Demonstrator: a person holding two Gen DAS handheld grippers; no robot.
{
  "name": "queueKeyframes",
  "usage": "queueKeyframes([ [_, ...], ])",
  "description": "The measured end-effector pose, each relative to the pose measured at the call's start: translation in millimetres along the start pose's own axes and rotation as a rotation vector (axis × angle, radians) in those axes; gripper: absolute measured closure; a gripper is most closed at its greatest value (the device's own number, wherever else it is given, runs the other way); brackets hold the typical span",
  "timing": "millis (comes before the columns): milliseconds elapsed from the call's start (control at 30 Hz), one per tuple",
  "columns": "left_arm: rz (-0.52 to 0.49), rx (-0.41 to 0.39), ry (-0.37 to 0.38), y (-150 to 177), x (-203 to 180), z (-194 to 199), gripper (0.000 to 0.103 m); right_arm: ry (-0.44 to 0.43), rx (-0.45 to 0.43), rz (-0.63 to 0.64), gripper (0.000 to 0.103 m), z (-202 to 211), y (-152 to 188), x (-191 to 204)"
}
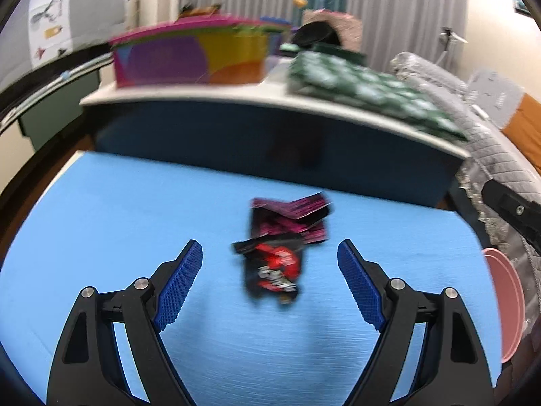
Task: Collect trash
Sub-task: 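Move both open tools back to the wrappers on the blue table, then grasp the black-red wrapper with the left tool while the right tool grasps the pink wrapper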
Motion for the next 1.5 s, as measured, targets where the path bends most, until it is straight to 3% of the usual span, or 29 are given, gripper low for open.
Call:
queueKeyframes([
  [200, 0.028, 0.045, 0.001, 5.7, 14.3, -17.2, 0.025, -0.045, 0.039, -0.016, 0.05, -28.9, 5.9, 15.6],
  [333, 0.027, 0.078, 0.025, 8.7, 14.7, -25.3, 0.033, -0.077, 0.06, -0.036, 0.05, -46.1, 9.3, 23.5],
  [433, 0.015, 0.099, 0.037, 10.7, 14.9, -31.1, 0.045, -0.099, 0.073, -0.047, 0.05, -55.3, 12.4, 27.9],
  [533, 0.007, 0.111, 0.054, 11.9, 17.5, -34.7, 0.066, -0.128, 0.091, -0.049, 0.05, -67.2, 15.3, 36.8],
  [967, 0.098, 0.057, -0.046, 8.7, 71.7, -29.4, 0.07, -0.225, 0.175, -0.036, 0.05, -114.7, 25.4, 79.5],
  [1100, 0.101, 0.057, -0.043, 7.1, 76.0, -32.5, 0.07, -0.201, 0.206, -0.032, 0.05, -128.6, 31.0, 86.8],
  [1200, 0.095, 0.058, -0.041, 7.1, 76.0, -32.6, 0.07, -0.189, 0.204, -0.033, 0.058, -130.9, 31.0, 86.9],
  [1267, 0.09, 0.058, -0.045, 4.7, 72.5, -33.2, 0.07, -0.186, 0.211, -0.034, 0.074, -132.5, 31.6, 87.0],
  [1367, 0.082, 0.059, -0.053, 3.6, 71.2, -33.7, 0.07, -0.193, 0.209, -0.033, 0.088, -130.5, 32.4, 86.8],
  [1500, 0.084, 0.067, -0.057, 3.4, 70.0, -32.5, 0.07, -0.194, 0.192, -0.025, 0.095, -122.5, 31.5, 84.9],
])
Point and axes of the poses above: each gripper's, at about its wrist camera, not at the fingertips, and z roughly against the way its jaws point, x to its left, y to its underside, the point moved 4 cm from there along -z, roughly the way its jaws point, and after that the axes turned 5 degrees about x, right-handed, at the moved point
